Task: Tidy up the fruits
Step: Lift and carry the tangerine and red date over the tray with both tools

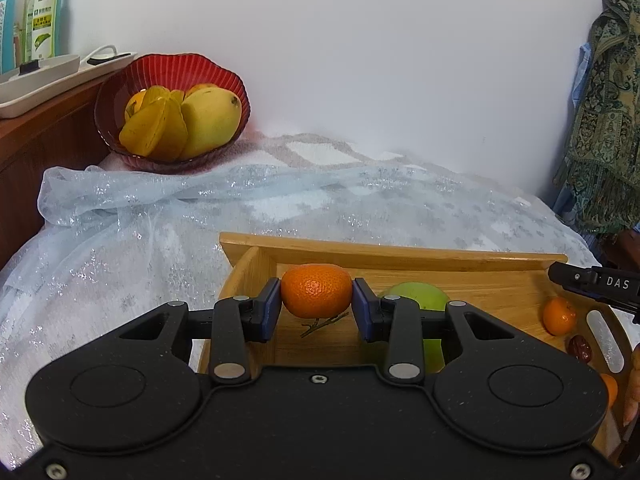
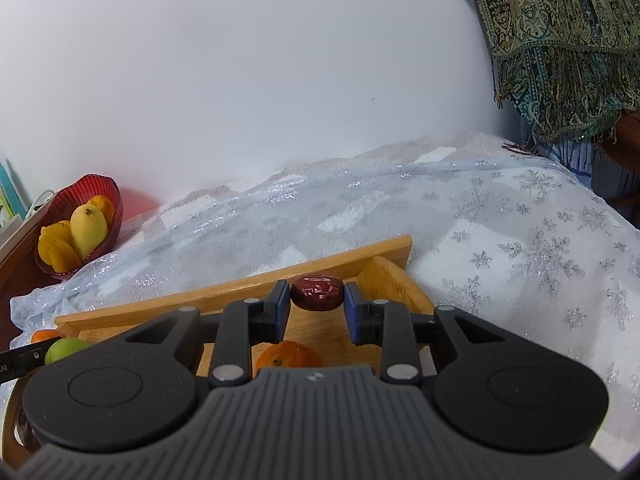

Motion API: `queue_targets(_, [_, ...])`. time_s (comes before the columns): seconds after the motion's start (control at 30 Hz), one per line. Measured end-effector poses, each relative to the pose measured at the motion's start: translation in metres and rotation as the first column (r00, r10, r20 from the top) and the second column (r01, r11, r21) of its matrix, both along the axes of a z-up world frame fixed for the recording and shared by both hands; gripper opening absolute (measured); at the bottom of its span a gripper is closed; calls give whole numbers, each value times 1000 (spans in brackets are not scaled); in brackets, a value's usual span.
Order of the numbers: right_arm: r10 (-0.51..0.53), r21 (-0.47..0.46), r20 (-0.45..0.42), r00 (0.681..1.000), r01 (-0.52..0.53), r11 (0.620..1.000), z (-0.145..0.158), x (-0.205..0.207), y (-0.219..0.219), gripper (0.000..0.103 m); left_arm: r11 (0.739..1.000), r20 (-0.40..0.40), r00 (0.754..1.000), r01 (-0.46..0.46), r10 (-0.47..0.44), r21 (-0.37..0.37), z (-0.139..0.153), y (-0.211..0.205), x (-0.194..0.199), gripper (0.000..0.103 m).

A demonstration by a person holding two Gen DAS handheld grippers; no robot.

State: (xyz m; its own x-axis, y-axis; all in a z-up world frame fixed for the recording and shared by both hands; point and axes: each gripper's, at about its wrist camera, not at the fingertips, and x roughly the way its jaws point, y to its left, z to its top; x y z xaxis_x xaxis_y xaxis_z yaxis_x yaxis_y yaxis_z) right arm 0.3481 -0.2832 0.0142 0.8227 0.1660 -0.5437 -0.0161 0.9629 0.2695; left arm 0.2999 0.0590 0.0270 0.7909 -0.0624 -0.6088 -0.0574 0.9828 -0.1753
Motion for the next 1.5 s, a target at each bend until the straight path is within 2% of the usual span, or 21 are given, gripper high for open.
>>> queue_targets(0.4, [8,9,-25,1000,-8,1000,-3,3,0,36,999,-48,999,-12,11,-32,-4,6,4,36])
queue_targets(0.87, [15,20,-60,998,-14,1000,-6,5,1,37,999,-52,999,-9,7,-37,-4,7,6,36])
queue_targets(1.5, [16,16,-58,998,-15,1000,-6,5,2,39,998,-59,998,0,-3,-59,-4,9,6,35])
